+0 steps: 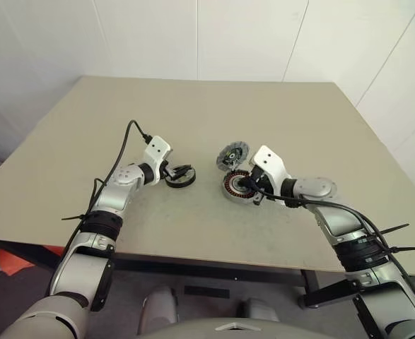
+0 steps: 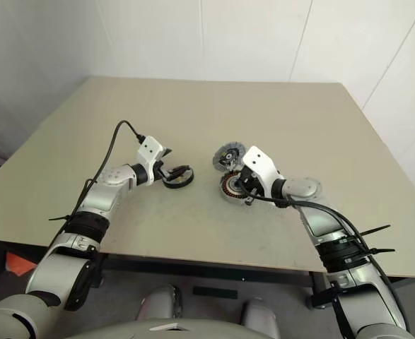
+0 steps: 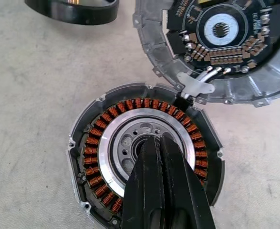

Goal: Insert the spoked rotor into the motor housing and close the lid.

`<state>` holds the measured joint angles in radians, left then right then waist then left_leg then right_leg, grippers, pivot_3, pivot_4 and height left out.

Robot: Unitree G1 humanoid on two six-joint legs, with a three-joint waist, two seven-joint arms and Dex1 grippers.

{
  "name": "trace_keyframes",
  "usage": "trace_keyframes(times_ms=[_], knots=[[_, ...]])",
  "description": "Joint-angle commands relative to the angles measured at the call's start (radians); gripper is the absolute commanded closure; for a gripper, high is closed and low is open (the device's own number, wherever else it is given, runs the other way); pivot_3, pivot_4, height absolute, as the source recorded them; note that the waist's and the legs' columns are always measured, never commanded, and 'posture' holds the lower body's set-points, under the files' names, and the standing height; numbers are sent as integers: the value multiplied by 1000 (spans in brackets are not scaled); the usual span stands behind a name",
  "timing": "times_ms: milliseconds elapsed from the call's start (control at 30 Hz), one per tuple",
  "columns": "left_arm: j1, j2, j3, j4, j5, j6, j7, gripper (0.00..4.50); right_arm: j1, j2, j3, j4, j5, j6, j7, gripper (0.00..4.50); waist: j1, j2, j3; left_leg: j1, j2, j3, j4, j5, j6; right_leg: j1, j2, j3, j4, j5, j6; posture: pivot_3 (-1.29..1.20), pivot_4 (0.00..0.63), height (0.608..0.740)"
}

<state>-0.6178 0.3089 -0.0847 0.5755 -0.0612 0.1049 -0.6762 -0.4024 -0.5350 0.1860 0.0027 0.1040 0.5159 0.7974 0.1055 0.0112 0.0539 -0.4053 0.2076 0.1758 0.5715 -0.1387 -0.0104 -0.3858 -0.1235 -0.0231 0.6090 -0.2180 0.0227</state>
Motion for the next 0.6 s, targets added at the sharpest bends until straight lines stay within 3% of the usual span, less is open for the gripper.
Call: trace_keyframes(times_ms=[33,600], knots=[[-19,3,5,-10,3,-15,-1,0,-54,-2,-51,-51,27,10,-12,4462,-3,0,0,0,0,0,0,0,0,0,0,0,0,0,0,0,0,740],[-26,10,10,-10,4,-18,1,0,-8,34,1,13,-9,-6,-49,4462,-5,0,0,0,0,0,0,0,0,0,0,0,0,0,0,0,0,740]])
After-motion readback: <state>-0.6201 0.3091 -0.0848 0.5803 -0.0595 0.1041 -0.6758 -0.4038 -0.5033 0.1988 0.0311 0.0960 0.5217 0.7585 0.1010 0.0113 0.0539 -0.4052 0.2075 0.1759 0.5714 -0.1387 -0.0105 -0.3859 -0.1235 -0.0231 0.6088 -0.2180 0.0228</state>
